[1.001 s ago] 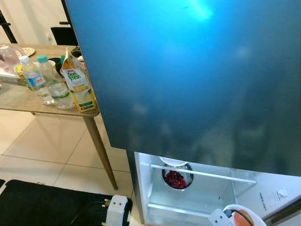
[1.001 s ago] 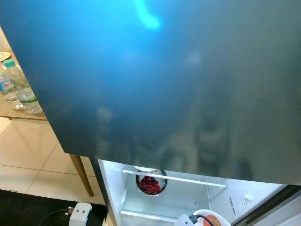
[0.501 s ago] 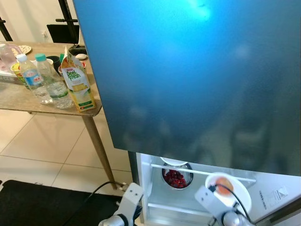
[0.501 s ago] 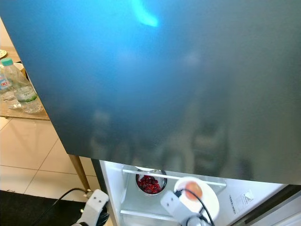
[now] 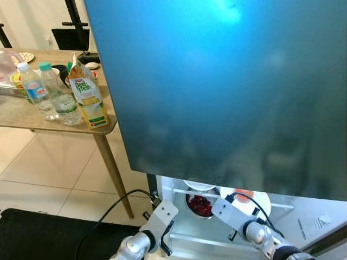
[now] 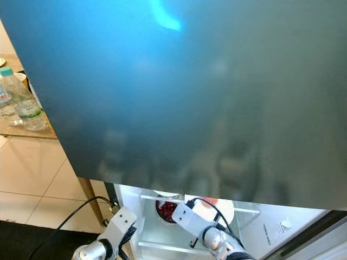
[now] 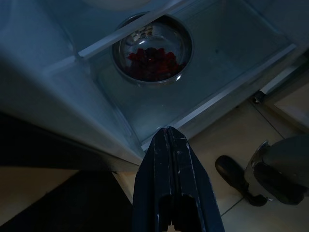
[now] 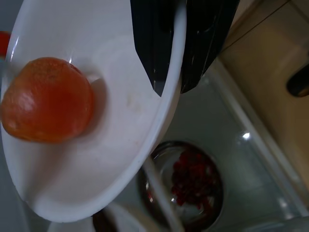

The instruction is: Restocking fridge

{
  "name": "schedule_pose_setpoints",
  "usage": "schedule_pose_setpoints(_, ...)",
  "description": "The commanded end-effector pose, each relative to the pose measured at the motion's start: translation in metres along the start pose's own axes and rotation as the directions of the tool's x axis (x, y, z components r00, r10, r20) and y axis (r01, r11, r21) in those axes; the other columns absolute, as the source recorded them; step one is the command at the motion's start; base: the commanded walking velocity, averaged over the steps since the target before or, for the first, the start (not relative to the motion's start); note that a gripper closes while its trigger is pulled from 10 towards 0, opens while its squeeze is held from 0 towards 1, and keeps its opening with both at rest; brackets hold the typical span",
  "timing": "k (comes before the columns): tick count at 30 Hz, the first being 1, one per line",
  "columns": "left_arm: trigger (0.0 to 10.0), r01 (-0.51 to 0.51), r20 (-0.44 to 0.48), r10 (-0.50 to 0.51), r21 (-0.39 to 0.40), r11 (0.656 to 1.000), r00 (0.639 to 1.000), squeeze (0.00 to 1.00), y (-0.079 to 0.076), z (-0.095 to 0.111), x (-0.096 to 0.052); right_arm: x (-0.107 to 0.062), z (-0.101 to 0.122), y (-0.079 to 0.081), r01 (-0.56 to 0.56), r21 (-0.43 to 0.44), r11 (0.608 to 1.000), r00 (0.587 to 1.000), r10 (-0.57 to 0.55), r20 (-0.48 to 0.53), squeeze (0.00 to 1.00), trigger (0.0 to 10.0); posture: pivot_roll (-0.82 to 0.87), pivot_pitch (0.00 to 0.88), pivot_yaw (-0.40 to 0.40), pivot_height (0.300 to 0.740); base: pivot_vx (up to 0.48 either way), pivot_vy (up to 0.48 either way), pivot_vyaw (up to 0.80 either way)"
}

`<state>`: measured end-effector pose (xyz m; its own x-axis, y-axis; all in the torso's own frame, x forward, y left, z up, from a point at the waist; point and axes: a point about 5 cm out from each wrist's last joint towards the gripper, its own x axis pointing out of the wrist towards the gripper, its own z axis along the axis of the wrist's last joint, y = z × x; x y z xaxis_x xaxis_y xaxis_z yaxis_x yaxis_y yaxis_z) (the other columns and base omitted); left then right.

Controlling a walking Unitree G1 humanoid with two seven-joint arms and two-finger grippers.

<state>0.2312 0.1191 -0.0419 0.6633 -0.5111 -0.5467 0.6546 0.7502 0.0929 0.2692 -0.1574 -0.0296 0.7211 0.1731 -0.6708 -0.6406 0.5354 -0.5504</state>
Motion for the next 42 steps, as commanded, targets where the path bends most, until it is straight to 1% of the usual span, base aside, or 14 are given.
schedule_pose_setpoints(1, 10.0, -0.006, -0.015, 0.006, -0.004, 1.000, 1.000, 0.00, 0.000, -0.005, -0.002, 0.001, 0.005, -0.005, 0.021, -0.033, 0.999, 0.999, -0.020, 0.030, 0.00, 10.0, -0.10, 0.000, -0.018, 0.680, 0.000, 0.000, 0.00)
schedule_pose_setpoints(4, 10.0, -0.011, -0.015, 0.011, -0.006, 1.000, 1.000, 0.00, 0.000, -0.005, -0.002, 0.001, 0.009, -0.008, 0.027, -0.042, 0.999, 0.999, -0.025, 0.038, 0.00, 10.0, -0.10, 0.000, -0.018, 0.670, 0.000, 0.000, 0.00)
schedule_pose_setpoints(12, 10.0, -0.018, -0.008, 0.018, -0.005, 1.000, 1.000, 0.00, -0.001, -0.005, -0.002, 0.004, 0.022, -0.016, 0.037, -0.106, 0.994, 0.996, -0.028, 0.081, 0.00, 10.0, -0.10, 0.000, -0.021, 0.635, 0.000, 0.000, 0.00)
schedule_pose_setpoints(14, 10.0, -0.018, -0.007, 0.018, -0.004, 1.000, 1.000, 0.00, -0.001, -0.004, -0.001, 0.004, 0.023, -0.018, 0.040, -0.118, 0.992, 0.996, -0.029, 0.088, 0.00, 10.0, -0.10, 0.000, -0.021, 0.635, 0.000, 0.000, 0.00)
schedule_pose_setpoints(19, 10.0, -0.028, -0.010, 0.028, -0.012, 1.000, 1.000, 0.00, 0.000, -0.004, -0.002, 0.004, 0.034, -0.033, 0.069, -0.128, 0.989, 0.991, -0.053, 0.122, 0.00, 10.0, -0.10, 0.000, -0.019, 0.635, 0.000, 0.000, 0.00)
schedule_pose_setpoints(20, 10.0, -0.028, -0.010, 0.028, -0.012, 1.000, 1.000, 0.00, 0.000, -0.004, -0.002, 0.004, 0.034, -0.033, 0.069, -0.128, 0.989, 0.991, -0.053, 0.122, 0.00, 10.0, -0.10, 0.000, -0.019, 0.635, 0.000, 0.000, 0.00)
schedule_pose_setpoints(21, 10.0, -0.030, -0.010, 0.030, -0.013, 0.999, 0.999, 0.00, 0.001, -0.004, -0.002, 0.004, 0.037, -0.038, 0.079, -0.140, 0.987, 0.989, -0.060, 0.133, 0.00, 10.0, -0.10, 0.000, -0.019, 0.635, 0.000, 0.000, 0.00)
schedule_pose_setpoints(24, 10.0, -0.032, -0.007, 0.032, -0.013, 0.999, 0.999, 0.00, 0.002, -0.004, -0.002, 0.005, 0.038, -0.042, 0.091, -0.161, 0.983, 0.989, -0.071, 0.128, 0.00, 10.0, -0.10, 0.000, -0.019, 0.635, 0.000, 0.000, 0.00)
schedule_pose_setpoints(31, 10.0, -0.030, 0.008, 0.030, -0.011, 0.999, 1.000, 0.00, 0.001, 0.000, 0.000, 0.005, 0.049, -0.054, 0.117, -0.186, 0.976, 0.984, -0.089, 0.152, 0.00, 10.0, -0.10, 0.000, -0.019, 0.595, 0.000, 0.000, 0.00)
schedule_pose_setpoints(35, 10.0, -0.029, 0.010, 0.029, -0.011, 1.000, 1.000, 0.00, 0.001, 0.001, 0.001, 0.005, 0.051, -0.057, 0.119, -0.196, 0.973, 0.983, -0.088, 0.159, 0.00, 10.0, -0.10, 0.000, -0.023, 0.580, 0.000, 0.000, 0.00)
schedule_pose_setpoints(37, 10.0, -0.025, 0.015, 0.025, -0.010, 1.000, 1.000, 0.00, -0.001, 0.002, 0.002, 0.005, 0.058, -0.060, 0.122, -0.196, 0.973, 0.980, -0.087, 0.180, 0.00, 10.0, -0.10, 0.000, -0.023, 0.565, 0.000, 0.000, 0.00)
schedule_pose_setpoints(38, 10.0, -0.021, 0.022, 0.021, -0.010, 1.000, 1.000, 0.00, -0.002, 0.003, 0.002, 0.004, 0.065, -0.064, 0.118, -0.209, 0.971, 0.975, -0.074, 0.208, 0.00, 10.0, -0.10, 0.000, -0.025, 0.550, 0.000, 0.000, 0.00)
schedule_pose_setpoints(40, 10.0, -0.018, 0.028, 0.018, -0.010, 1.000, 0.999, 0.00, -0.003, 0.005, 0.003, 0.004, 0.070, -0.069, 0.120, -0.245, 0.962, 0.975, -0.067, 0.214, 0.00, 10.0, -0.10, 0.000, -0.025, 0.550, 0.000, 0.000, 0.00)
schedule_pose_setpoints(42, 10.0, -0.017, 0.029, 0.018, -0.010, 1.000, 0.999, 0.00, -0.003, 0.005, 0.003, 0.004, 0.071, -0.070, 0.121, -0.253, 0.960, 0.975, -0.066, 0.212, 0.00, 10.0, -0.10, 0.000, -0.025, 0.550, 0.000, 0.000, 0.00)
